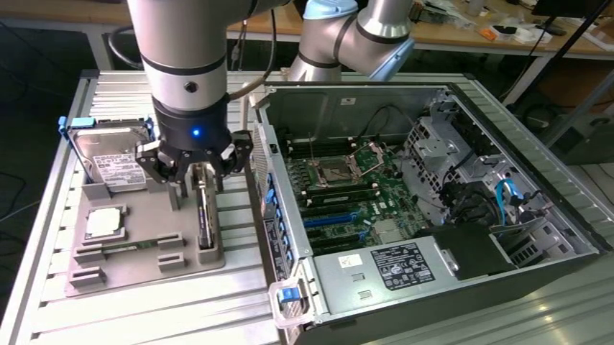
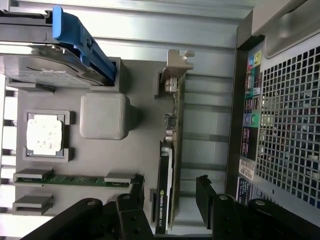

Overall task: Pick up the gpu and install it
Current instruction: 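Pick up the gpu and move the gpu toward the slot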

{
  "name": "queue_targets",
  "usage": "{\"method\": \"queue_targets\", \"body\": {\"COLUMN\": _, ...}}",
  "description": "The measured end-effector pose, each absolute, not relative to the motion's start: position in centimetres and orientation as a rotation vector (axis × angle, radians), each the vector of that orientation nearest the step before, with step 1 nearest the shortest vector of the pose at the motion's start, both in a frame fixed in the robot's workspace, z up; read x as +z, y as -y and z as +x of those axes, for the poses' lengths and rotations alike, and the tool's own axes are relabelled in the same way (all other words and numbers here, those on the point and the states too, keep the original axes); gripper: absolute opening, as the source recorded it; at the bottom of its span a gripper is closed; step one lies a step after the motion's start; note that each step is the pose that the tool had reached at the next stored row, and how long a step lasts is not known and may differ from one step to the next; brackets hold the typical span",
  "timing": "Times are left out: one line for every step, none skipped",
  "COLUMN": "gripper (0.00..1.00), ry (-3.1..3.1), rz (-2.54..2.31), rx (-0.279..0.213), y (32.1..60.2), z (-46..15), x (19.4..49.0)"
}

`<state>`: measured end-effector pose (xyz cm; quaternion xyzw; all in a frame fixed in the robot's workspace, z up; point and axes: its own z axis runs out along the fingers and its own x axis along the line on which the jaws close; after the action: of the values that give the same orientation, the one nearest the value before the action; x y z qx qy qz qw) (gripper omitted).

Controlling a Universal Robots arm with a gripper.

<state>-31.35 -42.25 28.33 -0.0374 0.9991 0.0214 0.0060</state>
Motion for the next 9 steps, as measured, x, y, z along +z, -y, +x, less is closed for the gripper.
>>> {"method": "queue_targets", "body": {"gripper": 0.54, "ry": -3.127, "rz": -0.117, "rx": 0.067, "y": 42.3, "z": -31.3, "x": 28.2}}
{"method": "queue_targets", "body": {"gripper": 0.54, "ry": -3.127, "rz": -0.117, "rx": 0.067, "y": 42.3, "z": -31.3, "x": 28.0}}
{"method": "queue_targets", "body": {"gripper": 0.54, "ry": -3.127, "rz": -0.117, "rx": 0.067, "y": 42.3, "z": -31.3, "x": 27.8}}
{"method": "queue_targets", "body": {"gripper": 0.54, "ry": -3.127, "rz": -0.117, "rx": 0.067, "y": 42.3, "z": -31.3, "x": 27.6}}
{"method": "queue_targets", "body": {"gripper": 0.54, "ry": -3.127, "rz": -0.117, "rx": 0.067, "y": 42.3, "z": -31.3, "x": 27.4}}
{"method": "queue_targets", "body": {"gripper": 0.54, "ry": -3.127, "rz": -0.117, "rx": 0.067, "y": 42.3, "z": -31.3, "x": 27.2}}
{"method": "queue_targets", "body": {"gripper": 0.54, "ry": -3.127, "rz": -0.117, "rx": 0.067, "y": 42.3, "z": -31.3, "x": 27.1}}
{"method": "queue_targets", "body": {"gripper": 0.54, "ry": -3.127, "rz": -0.117, "rx": 0.067, "y": 42.3, "z": -31.4, "x": 26.9}}
{"method": "queue_targets", "body": {"gripper": 0.54, "ry": -3.127, "rz": -0.117, "rx": 0.067, "y": 42.3, "z": -31.5, "x": 26.7}}
